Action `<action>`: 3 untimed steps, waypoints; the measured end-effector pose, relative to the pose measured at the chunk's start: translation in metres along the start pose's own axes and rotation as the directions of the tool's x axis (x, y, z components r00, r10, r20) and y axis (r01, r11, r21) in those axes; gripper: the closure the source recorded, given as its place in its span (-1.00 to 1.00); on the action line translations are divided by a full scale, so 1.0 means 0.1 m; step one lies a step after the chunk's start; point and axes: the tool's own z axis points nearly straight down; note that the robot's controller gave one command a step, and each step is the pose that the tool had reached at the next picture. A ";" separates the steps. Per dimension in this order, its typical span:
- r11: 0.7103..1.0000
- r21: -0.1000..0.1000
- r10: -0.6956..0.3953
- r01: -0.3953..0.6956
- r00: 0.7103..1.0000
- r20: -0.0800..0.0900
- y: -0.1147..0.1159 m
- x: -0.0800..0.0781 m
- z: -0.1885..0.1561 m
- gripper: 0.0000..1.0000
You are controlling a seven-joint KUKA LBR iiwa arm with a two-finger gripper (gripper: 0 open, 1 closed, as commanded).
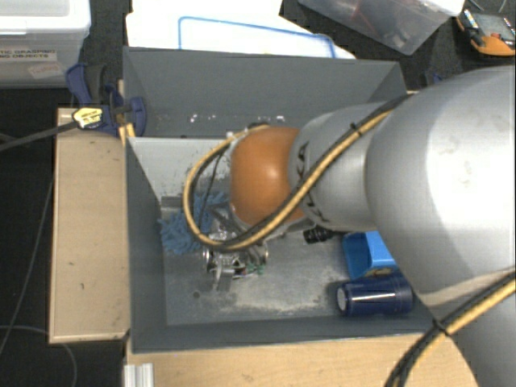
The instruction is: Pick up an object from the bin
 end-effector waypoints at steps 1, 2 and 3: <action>0.998 -0.003 -0.064 0.064 0.998 0.006 -0.03 0.12 0.00 -1.00; 1.000 -0.002 -0.014 0.014 1.000 0.005 -0.01 0.02 0.00 1.00; 1.000 -0.003 -0.012 0.012 1.000 0.005 -0.01 0.02 0.00 1.00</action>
Offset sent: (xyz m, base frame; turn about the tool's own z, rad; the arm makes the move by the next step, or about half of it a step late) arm -0.0028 -0.0007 -0.0002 -0.0126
